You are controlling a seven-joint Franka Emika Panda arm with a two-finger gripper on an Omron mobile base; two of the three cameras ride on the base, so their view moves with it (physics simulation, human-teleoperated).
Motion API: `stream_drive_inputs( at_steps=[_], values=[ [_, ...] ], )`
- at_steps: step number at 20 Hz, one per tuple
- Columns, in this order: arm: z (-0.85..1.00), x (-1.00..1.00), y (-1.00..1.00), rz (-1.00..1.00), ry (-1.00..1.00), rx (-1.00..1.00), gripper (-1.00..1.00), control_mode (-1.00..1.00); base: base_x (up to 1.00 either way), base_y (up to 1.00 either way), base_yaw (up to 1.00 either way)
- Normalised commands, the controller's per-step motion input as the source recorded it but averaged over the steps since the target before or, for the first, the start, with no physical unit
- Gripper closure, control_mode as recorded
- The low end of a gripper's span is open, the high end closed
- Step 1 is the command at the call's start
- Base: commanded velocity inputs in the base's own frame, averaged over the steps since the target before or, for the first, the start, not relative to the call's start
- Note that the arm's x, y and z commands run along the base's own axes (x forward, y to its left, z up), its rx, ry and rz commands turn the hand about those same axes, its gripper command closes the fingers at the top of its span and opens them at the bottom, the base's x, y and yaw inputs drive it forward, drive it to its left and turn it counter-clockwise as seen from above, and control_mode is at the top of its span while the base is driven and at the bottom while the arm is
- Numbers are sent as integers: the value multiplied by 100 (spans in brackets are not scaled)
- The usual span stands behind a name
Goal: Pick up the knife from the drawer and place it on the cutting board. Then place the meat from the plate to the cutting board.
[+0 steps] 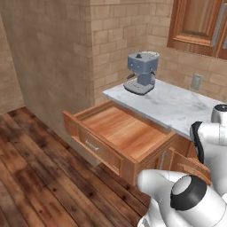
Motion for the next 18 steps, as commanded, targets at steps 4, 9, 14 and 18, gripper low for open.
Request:
stream_drive_inputs(
  at_steps=[4,9,14,18],
  values=[
    [0,0,0,0,0,0,-100,100,-34,15,-37],
    [0,0,0,0,0,0,-100,100,-41,0,-52],
    [0,0,0,0,0,0,-100,100,-44,0,-60],
    [0,0,0,0,0,0,-100,100,-40,-3,-60]
  ],
)
